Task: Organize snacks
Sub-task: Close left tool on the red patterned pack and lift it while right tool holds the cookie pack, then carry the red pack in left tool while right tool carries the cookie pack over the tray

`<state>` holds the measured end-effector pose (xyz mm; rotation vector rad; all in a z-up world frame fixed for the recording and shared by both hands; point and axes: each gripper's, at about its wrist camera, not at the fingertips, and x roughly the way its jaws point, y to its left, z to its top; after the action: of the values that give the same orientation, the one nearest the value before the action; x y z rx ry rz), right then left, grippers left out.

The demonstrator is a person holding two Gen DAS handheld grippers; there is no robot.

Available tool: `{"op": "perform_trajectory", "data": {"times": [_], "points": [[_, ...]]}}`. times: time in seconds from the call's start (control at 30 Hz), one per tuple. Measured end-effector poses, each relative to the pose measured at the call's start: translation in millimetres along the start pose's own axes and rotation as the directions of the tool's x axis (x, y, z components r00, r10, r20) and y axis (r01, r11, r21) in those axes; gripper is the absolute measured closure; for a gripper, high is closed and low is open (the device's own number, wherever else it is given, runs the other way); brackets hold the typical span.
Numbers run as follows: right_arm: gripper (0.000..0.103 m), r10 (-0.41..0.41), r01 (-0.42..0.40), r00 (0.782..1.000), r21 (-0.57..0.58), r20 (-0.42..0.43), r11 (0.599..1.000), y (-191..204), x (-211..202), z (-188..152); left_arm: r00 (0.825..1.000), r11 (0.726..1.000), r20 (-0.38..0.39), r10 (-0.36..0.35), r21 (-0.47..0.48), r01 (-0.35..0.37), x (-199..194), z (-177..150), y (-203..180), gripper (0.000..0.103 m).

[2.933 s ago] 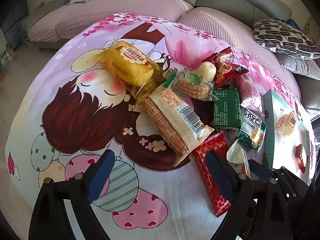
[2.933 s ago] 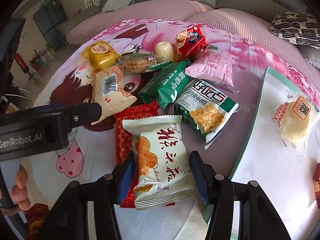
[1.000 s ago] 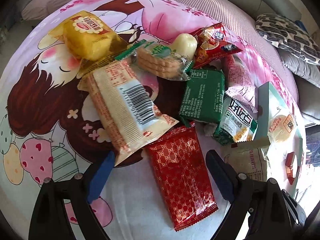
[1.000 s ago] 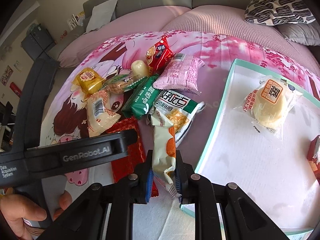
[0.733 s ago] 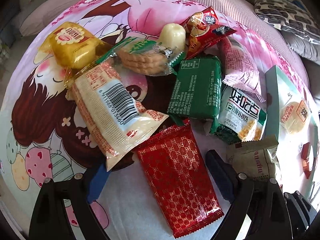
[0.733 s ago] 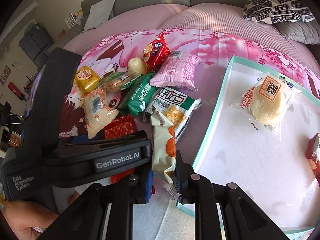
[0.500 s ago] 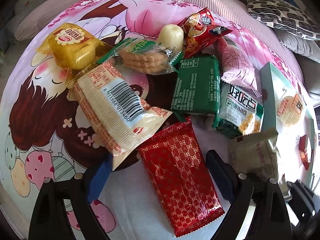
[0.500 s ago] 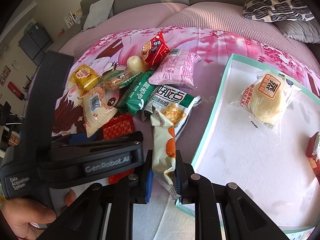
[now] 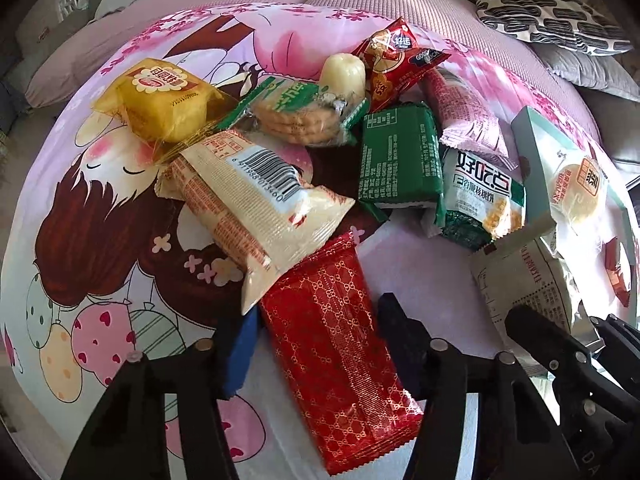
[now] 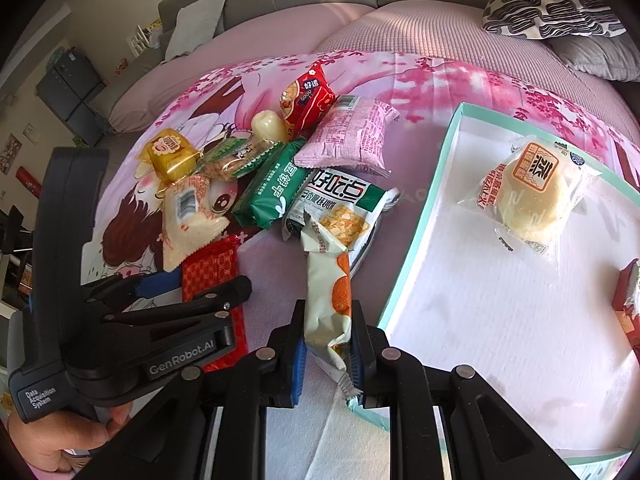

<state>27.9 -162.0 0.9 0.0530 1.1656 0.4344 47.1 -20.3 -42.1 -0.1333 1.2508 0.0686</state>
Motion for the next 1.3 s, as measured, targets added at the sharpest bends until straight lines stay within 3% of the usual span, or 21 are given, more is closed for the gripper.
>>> {"op": "perform_trajectory", "data": {"times": [0.23,0.67,1.07,1.3], "points": [[0.083,-0.002,0.002,1.000,0.002,0.000,1.000,0.2,-0.1,-0.1,0.997,0.997,0.010,-0.071,0.013,0.071,-11.0,-2.0,-1.6,0.055],[0.083,0.004,-0.006,0.997,0.024,0.072,1.000,-2.1,-24.0,3.6,0.985,0.987,0.073,-0.158,0.038,0.156,-30.4,1.3,-9.6,0.056],[0.083,0.017,-0.025,0.985,0.046,0.175,0.999,-7.3,-55.8,6.0,0.964,0.982,0.187,-0.187,0.039,0.183,-68.8,3.4,-1.5,0.056],[0.083,0.019,-0.029,0.981,0.051,0.192,0.998,-9.7,-62.6,5.7,0.957,0.982,0.222,-0.188,0.036,0.185,-82.0,5.8,-0.6,0.056]]}}
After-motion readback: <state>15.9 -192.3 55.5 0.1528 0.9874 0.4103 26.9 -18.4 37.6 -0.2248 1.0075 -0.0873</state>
